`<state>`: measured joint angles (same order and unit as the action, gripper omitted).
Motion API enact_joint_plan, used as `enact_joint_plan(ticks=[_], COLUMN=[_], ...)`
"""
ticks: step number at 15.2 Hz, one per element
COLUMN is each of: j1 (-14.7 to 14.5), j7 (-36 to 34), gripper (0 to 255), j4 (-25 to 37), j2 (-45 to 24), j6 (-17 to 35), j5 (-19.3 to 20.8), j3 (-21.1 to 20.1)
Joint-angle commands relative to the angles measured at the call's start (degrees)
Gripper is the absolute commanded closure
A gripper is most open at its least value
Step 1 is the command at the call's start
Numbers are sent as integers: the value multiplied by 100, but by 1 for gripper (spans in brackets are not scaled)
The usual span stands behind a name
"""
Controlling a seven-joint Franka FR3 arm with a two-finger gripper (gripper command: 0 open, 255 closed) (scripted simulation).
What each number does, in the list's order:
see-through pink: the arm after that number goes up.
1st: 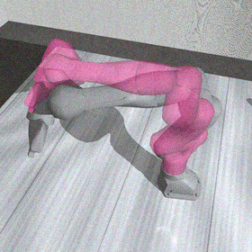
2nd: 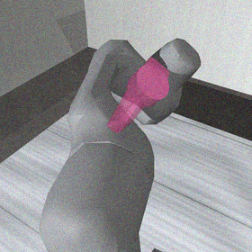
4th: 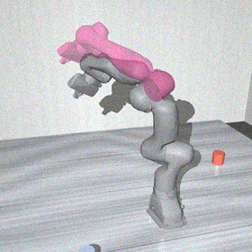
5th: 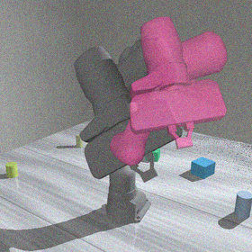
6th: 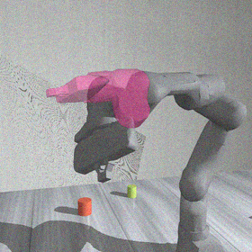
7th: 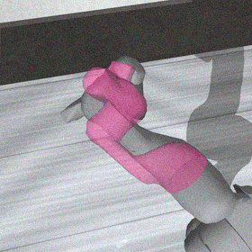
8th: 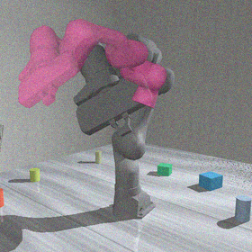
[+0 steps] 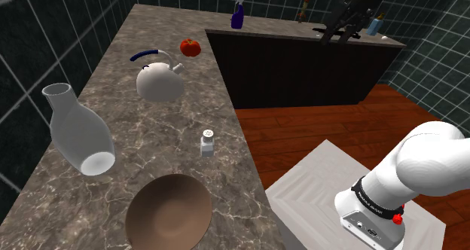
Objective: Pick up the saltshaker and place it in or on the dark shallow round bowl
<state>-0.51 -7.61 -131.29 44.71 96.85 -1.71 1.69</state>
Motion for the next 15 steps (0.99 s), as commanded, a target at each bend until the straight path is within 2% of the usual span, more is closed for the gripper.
enact_joint_plan(ticks=[1,8,15], j1=[0,-229,-498], j7=[0,-786,-1582], gripper=[0,0,0], j4=[0,-951,-1533], j2=[0,105,-248], j6=[0,1025,2183], j5=[0,-480,-961], j3=[0,-704,-1506])
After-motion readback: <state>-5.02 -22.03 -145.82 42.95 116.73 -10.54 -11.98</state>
